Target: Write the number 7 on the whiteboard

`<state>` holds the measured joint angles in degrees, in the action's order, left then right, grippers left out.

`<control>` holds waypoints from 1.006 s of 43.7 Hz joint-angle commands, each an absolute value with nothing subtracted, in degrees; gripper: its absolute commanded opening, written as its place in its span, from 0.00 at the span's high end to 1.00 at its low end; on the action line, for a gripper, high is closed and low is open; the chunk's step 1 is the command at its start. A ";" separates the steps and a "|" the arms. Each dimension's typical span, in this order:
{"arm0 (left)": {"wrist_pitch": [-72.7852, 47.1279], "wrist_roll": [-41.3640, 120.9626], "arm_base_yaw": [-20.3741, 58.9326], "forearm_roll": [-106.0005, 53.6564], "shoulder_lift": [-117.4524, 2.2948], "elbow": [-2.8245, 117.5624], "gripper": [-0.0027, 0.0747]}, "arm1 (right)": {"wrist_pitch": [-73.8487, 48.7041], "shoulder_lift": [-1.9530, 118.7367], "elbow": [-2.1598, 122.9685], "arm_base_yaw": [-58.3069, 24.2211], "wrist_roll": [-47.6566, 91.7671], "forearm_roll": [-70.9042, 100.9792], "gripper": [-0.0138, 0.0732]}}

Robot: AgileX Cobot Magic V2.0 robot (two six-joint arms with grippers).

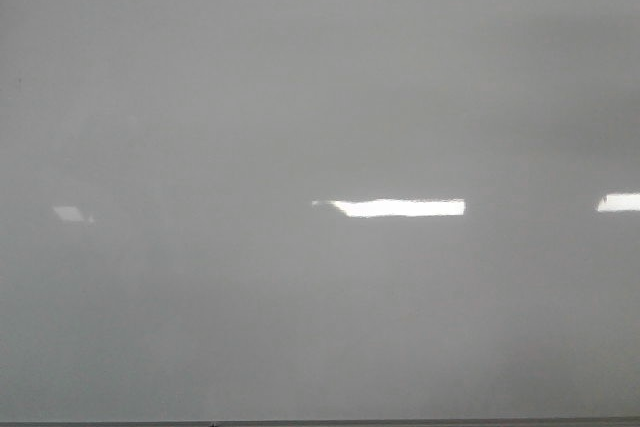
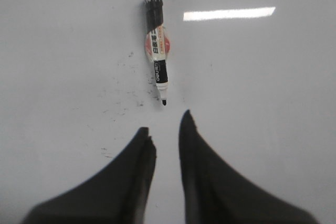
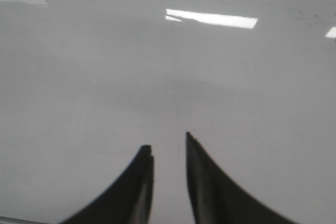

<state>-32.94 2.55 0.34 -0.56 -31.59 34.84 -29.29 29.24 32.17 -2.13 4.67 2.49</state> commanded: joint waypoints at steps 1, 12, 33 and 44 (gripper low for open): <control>-28.87 2.34 0.75 -1.14 -34.90 36.41 0.46 | -25.30 29.75 33.93 -2.16 5.40 1.84 0.29; -27.10 2.34 0.75 -3.15 -45.31 38.11 0.26 | -25.31 29.75 33.93 -2.16 5.40 1.84 0.17; -21.75 2.34 0.75 -4.09 -68.09 48.88 0.26 | -25.31 29.75 33.93 -2.16 5.40 1.84 0.17; -15.95 2.34 0.75 -4.09 -75.78 52.11 0.26 | -25.31 29.75 33.93 -2.16 5.40 1.84 0.17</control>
<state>-21.85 2.55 0.34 -3.48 -75.28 49.48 -29.29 29.24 32.17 -2.13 4.73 2.49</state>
